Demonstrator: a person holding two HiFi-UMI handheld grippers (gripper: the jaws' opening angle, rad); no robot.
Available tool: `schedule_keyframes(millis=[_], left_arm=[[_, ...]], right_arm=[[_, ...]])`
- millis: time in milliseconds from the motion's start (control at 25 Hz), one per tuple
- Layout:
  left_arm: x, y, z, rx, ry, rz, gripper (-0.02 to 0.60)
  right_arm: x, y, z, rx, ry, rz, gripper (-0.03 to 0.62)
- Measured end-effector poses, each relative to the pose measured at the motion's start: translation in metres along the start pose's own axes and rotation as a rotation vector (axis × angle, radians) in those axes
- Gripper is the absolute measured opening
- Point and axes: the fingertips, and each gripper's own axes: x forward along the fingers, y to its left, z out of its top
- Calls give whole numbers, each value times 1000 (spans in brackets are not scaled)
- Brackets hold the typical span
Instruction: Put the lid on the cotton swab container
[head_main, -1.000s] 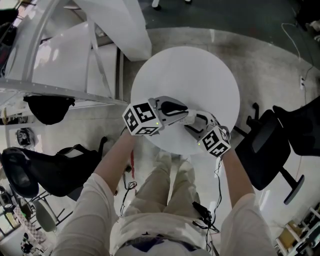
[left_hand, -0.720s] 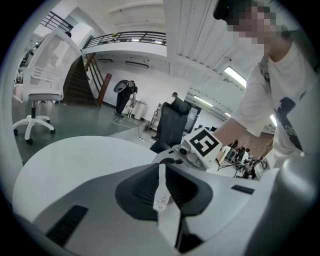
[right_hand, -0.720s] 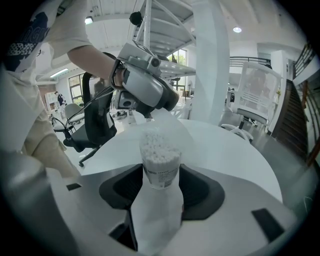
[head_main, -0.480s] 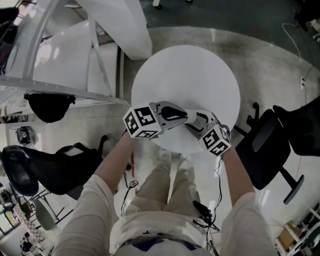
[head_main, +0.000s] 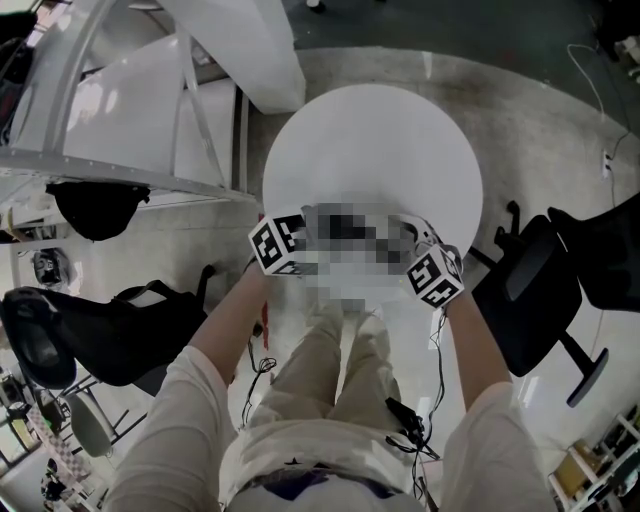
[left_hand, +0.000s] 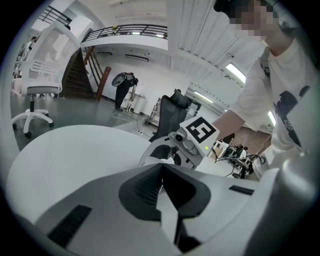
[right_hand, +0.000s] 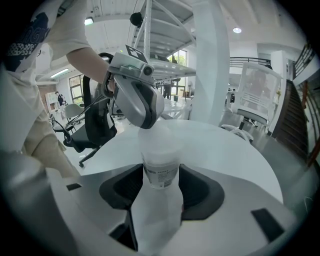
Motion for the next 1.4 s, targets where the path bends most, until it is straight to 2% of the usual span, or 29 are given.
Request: schedule_keyframes(millis=[240, 960, 1240, 1400], left_arm=[[0, 3, 1, -22, -24, 3, -2], [-1, 2, 1, -7, -41, 23, -3], [-1, 0, 0, -8, -74, 23, -2], [-6, -4, 5, -40, -151, 29, -2]], right_arm=[[0, -1, -1, -4, 1, 2, 235], [0, -1, 1, -3, -4, -4, 235], [0, 0, 1, -9, -16, -7, 236], [-1, 0, 0, -11, -25, -9, 236]])
